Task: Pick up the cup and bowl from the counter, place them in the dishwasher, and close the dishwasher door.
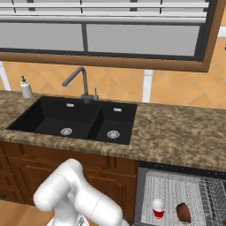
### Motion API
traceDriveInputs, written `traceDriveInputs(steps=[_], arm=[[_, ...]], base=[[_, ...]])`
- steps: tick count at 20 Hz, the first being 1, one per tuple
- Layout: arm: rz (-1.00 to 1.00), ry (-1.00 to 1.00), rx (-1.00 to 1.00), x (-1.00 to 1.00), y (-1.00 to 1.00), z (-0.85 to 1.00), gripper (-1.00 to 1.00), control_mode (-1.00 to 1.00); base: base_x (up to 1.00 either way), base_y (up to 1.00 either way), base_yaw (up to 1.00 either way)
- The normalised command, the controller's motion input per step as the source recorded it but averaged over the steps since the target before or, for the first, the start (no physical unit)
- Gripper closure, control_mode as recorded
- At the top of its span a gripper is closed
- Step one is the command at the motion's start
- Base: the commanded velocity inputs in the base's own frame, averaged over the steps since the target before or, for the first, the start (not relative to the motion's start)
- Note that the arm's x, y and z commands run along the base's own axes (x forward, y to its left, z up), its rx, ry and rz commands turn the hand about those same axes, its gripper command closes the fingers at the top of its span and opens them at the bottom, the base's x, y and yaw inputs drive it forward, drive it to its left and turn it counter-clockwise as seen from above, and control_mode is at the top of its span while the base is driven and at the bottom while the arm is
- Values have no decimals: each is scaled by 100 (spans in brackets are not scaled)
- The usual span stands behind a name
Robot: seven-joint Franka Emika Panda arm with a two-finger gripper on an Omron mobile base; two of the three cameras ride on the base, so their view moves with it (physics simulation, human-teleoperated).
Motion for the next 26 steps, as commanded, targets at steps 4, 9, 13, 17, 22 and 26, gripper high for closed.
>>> traceDriveInputs(steps=[4, 9, 13, 17, 22, 26], arm=[[15, -23, 2, 71, 6, -100, -100, -100], [17, -32, 4, 100, 18, -85, -100, -100], [11, -44, 0, 96, 46, -48, -100, -100], [5, -48, 0, 97, 26, -9, -100, -100], [1, -49, 0, 100, 4, 9, -100, -100], [6, -44, 1, 100, -7, 6, -100, -100]], base=[[0, 0, 0], [0, 0, 0], [0, 0, 0], [0, 0, 0], [0, 0, 0], [0, 0, 0]])
